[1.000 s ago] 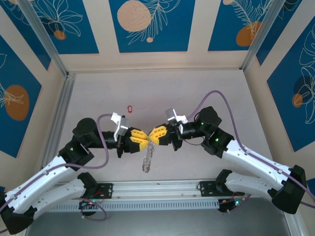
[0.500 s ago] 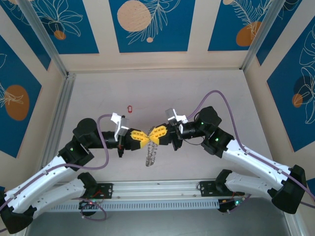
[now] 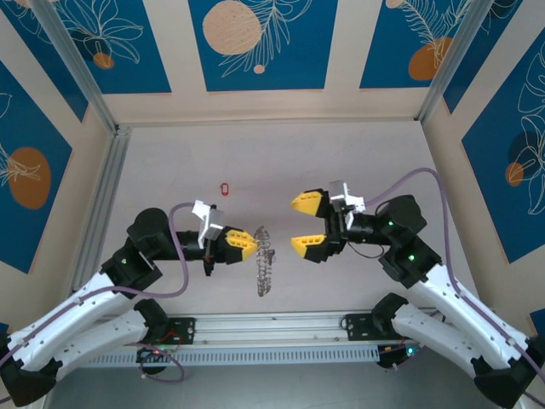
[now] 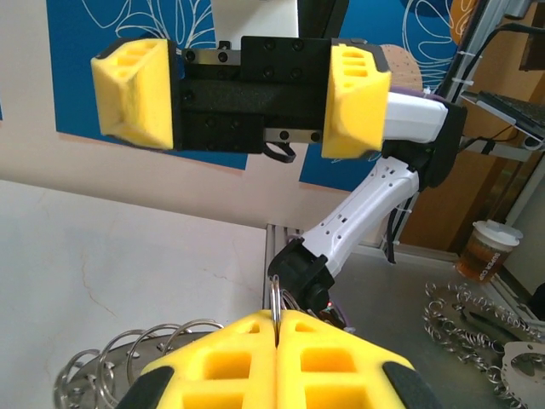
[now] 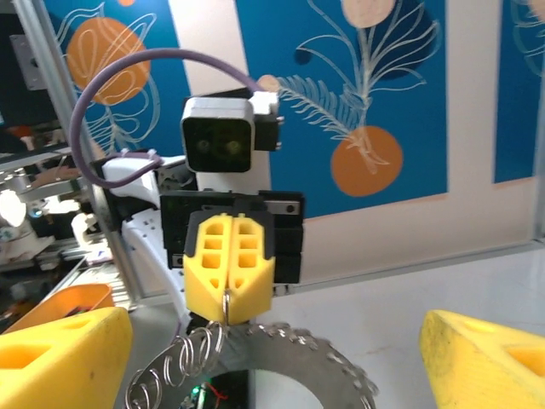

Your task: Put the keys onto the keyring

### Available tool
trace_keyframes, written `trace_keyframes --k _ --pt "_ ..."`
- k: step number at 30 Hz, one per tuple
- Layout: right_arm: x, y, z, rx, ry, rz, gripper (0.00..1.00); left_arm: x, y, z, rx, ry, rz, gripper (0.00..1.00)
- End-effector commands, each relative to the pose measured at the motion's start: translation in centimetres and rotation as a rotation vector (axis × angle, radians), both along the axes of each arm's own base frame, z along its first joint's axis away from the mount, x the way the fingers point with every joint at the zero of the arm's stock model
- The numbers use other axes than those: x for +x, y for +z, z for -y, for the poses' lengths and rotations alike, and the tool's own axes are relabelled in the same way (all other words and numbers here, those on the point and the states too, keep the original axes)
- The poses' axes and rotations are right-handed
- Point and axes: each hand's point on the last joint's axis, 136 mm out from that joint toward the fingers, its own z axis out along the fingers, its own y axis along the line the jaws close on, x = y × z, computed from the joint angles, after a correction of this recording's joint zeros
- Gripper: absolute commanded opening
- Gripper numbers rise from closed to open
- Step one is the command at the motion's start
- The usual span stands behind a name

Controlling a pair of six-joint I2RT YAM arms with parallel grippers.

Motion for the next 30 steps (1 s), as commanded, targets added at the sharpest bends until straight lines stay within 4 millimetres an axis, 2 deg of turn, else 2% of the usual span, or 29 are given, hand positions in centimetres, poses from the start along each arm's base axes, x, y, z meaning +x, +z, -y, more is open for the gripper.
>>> trace_keyframes --k 1,6,9,11,14,18,24,30 --pt "3.1 -3.3 0.8 -0.092 -0.136 -0.160 0.87 -1.6 1.1 -0.3 -0.045 -0.066 0.080 0.00" --pt "8.5 -7.1 1.7 -0.183 -0.304 -0.351 0.83 -3.0 1.4 -0.4 -0.062 -0.148 0.106 0.00" --pt "9.4 -7.6 0.9 -0.194 -0.273 -0.374 0.81 -4.1 2.0 -0.7 -0.083 -0.206 0.113 0.00" --pt "8.4 -7.0 -0.1 -0.172 -0.185 -0.335 0.80 -4.9 2.8 -1.2 -0.110 -0.243 0.128 0.00" --pt "5.6 -6.0 -1.9 -0.161 -0.049 -0.216 0.79 -6.6 4.4 -2.1 -0.166 -0.314 0.153 0.00" --pt "2.4 -6.2 -3.9 -0.191 0.082 -0.105 0.79 -7.9 6.8 -2.7 -0.234 -0.398 0.177 0.00" --pt "1.0 -6.9 -4.4 -0.184 0.183 -0.090 0.76 -9.0 9.0 -3.1 -0.297 -0.511 0.175 0.00" --pt "1.3 -7.5 -4.4 -0.169 0.196 -0.089 0.75 -8.6 9.4 -2.6 -0.286 -0.522 0.173 0.00"
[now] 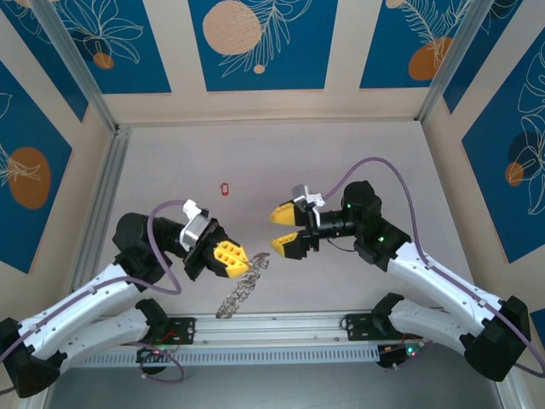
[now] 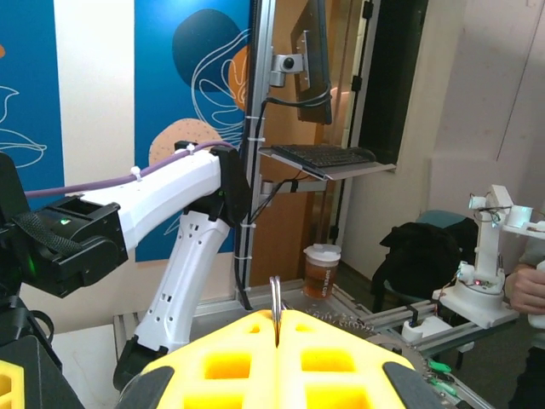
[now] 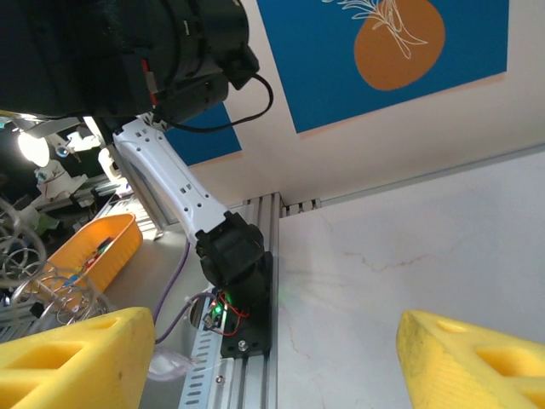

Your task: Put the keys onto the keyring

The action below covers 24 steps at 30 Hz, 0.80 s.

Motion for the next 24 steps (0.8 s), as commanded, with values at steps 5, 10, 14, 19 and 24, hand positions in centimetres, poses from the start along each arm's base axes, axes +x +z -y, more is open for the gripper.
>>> trace_keyframes --k 5,10,14,19,24 --pt "0.0 -0.5 -0.1 0.024 0.047 0.032 0.74 -1.6 3.2 -1.0 -0.073 -0.055 0.105 0.00" --pt "0.4 -0.4 0.0 0.036 0.044 0.037 0.74 -1.5 3.3 -0.7 -0.073 -0.083 0.101 0.00" --pt "0.2 -0.1 0.0 0.047 0.049 0.048 0.74 -1.4 3.7 -0.6 -0.084 -0.093 0.101 0.00" --pt "0.1 0.8 0.4 0.069 0.028 0.081 0.72 -1.6 4.3 -0.9 -0.104 -0.094 0.105 0.00" --pt "-0.6 3.2 1.6 0.123 -0.030 0.156 0.68 -1.5 4.8 -1.0 -0.127 -0.089 0.099 0.00"
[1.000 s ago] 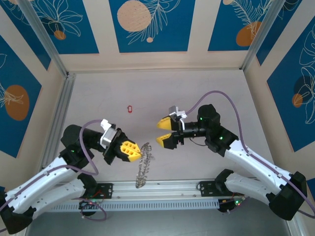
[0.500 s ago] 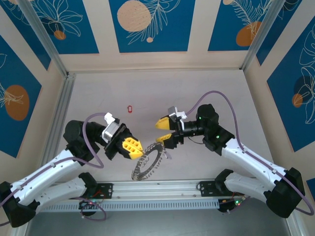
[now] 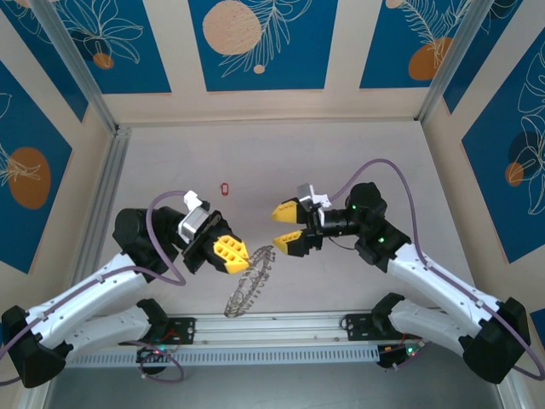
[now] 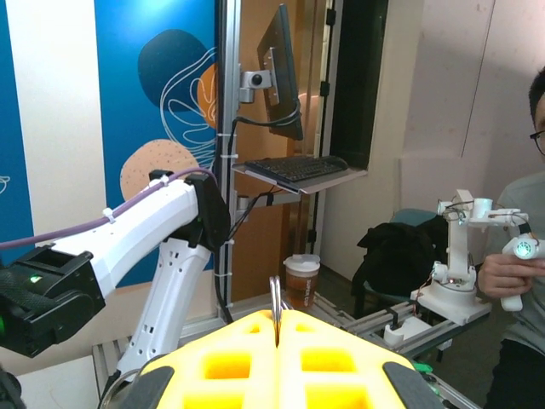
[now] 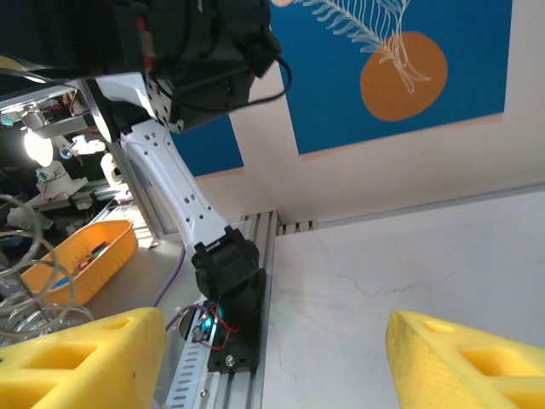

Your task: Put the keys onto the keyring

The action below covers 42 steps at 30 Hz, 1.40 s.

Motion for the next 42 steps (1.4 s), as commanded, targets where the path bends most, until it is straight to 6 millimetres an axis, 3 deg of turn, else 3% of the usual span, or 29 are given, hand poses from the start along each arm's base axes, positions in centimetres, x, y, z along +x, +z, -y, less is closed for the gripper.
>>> trace_keyframes --k 1,9,20,36,42 --pt "-0.7 2.5 1.2 0.067 -0.048 0.087 0.67 -0.9 2.2 -0.9 -0.088 -0.006 0.054 0.00" --pt "-2.5 5.0 2.1 0.133 -0.057 0.158 0.65 1.1 1.9 0.3 -0.075 0.084 0.011 0.00" --pt "-5.0 7.7 1.8 0.207 0.007 0.232 0.60 1.9 2.0 0.4 -0.093 0.134 -0.012 0.00" --pt "-5.3 9.2 -0.3 0.228 -0.001 0.301 0.53 4.3 0.1 2.0 -0.031 0.252 -0.032 0.00" --pt "-5.5 9.6 -0.8 0.237 -0.001 0.314 0.36 4.9 -0.6 2.3 -0.008 0.277 -0.034 0.00"
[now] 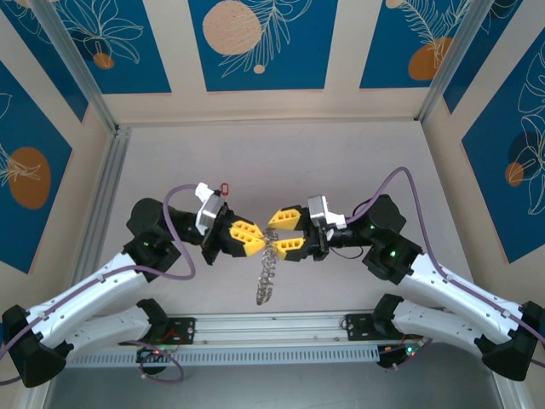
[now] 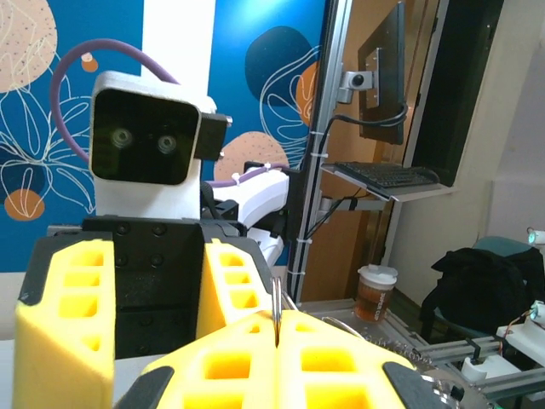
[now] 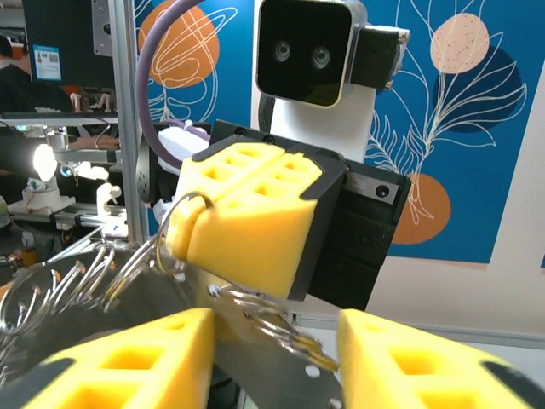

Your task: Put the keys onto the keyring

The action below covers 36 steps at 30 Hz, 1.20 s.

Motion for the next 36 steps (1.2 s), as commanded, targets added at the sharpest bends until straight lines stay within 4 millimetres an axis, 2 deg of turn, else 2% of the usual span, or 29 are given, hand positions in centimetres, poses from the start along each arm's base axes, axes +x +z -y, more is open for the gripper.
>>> trace_keyframes --k 1,3,6,17,25,36 --pt "-0.4 2.1 0.3 0.051 -0.012 0.049 0.32 0.4 1.1 -0.3 -0.035 0.059 0.050 0.00" --pt "-0.6 2.3 0.2 0.053 -0.008 0.053 0.28 0.8 0.7 -0.2 -0.020 0.083 0.050 0.00" --pt "-0.8 2.3 0.0 0.046 0.000 0.054 0.28 1.2 0.1 -0.1 -0.001 0.117 0.054 0.00" --pt "-0.7 1.7 -0.5 0.015 -0.017 0.041 0.37 2.4 -0.6 -0.4 0.014 0.229 0.090 0.00" --pt "-0.6 1.3 -0.5 0.007 -0.025 0.025 0.46 2.4 -0.6 -0.6 0.007 0.241 0.100 0.00" --pt "-0.5 0.4 -0.1 0.005 -0.049 0.011 0.46 2.0 -0.1 -0.9 -0.020 0.234 0.108 0.00"
